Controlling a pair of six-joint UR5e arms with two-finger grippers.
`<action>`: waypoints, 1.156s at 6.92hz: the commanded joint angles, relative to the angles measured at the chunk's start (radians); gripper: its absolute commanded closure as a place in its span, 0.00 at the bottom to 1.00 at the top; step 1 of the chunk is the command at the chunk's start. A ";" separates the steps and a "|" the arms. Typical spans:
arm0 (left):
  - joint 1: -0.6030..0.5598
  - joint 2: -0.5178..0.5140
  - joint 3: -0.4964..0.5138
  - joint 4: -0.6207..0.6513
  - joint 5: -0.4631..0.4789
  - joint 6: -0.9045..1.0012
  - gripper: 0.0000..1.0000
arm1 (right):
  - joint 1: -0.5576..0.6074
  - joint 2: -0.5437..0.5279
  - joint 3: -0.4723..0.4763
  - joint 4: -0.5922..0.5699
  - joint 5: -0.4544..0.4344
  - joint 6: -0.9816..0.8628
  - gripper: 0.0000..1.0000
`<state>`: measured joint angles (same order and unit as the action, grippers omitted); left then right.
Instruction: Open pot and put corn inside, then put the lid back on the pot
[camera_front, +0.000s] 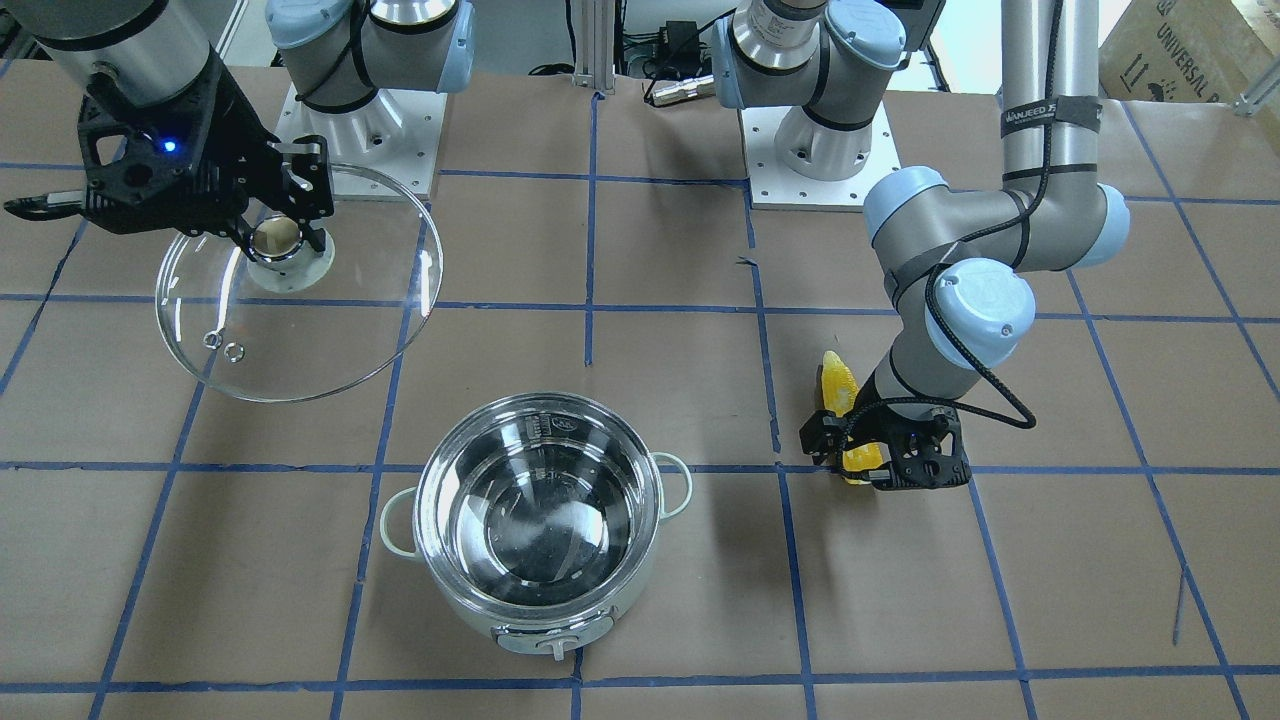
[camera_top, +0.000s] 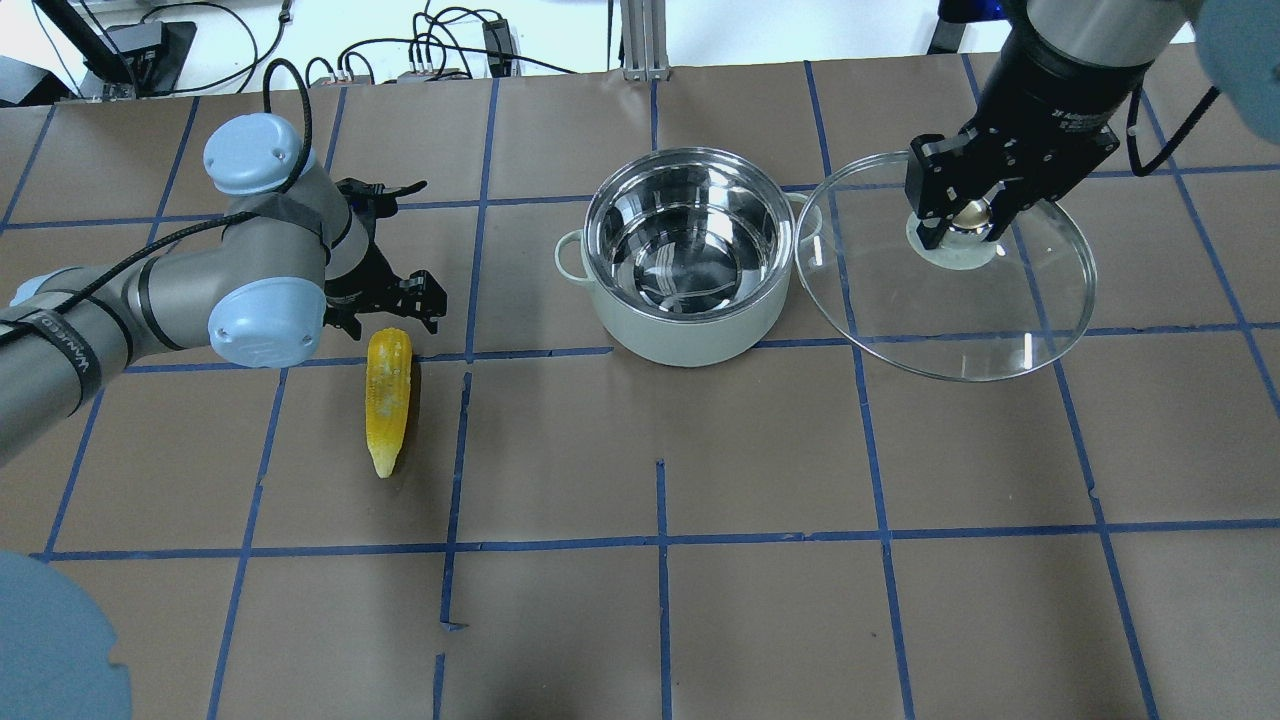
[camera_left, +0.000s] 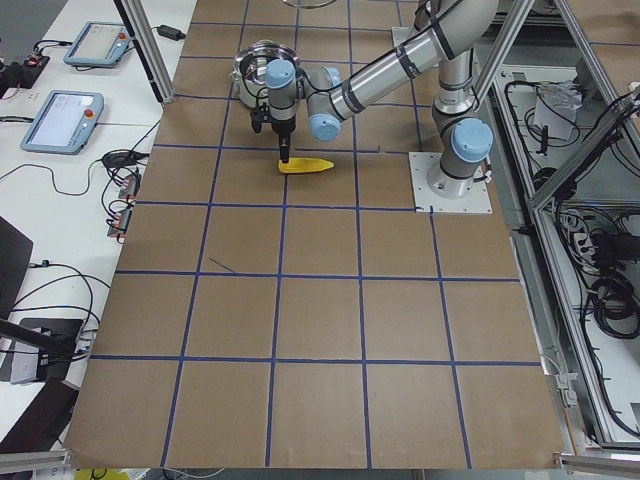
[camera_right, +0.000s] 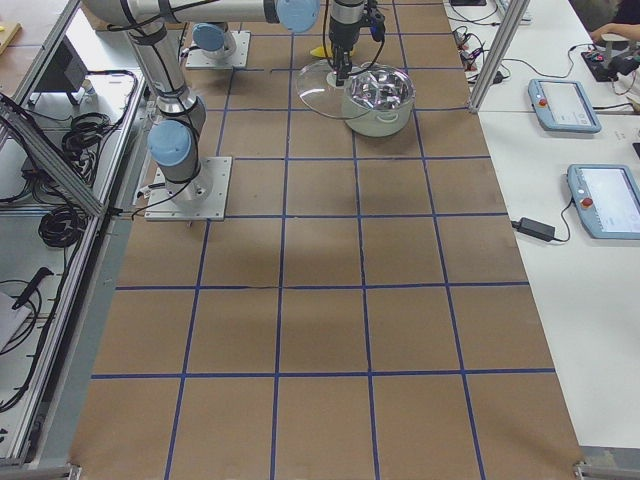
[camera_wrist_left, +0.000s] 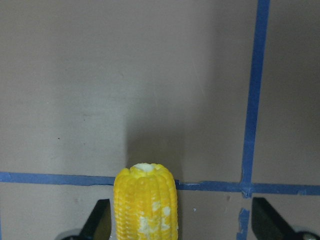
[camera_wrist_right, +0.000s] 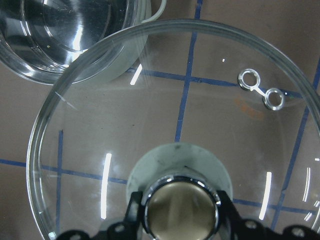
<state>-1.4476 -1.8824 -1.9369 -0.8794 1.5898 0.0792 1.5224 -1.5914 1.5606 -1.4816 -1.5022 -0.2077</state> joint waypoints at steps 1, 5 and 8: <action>0.010 0.009 -0.043 0.022 0.032 0.030 0.00 | 0.002 -0.024 0.015 0.018 -0.001 0.007 0.61; 0.026 0.008 -0.099 0.089 0.025 0.007 0.00 | 0.001 -0.025 0.015 0.020 -0.003 0.007 0.61; 0.027 -0.001 -0.140 0.149 0.024 -0.003 0.01 | 0.005 -0.025 0.015 0.014 -0.009 0.007 0.61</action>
<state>-1.4208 -1.8768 -2.0577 -0.7625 1.6139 0.0786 1.5263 -1.6169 1.5754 -1.4656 -1.5086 -0.2009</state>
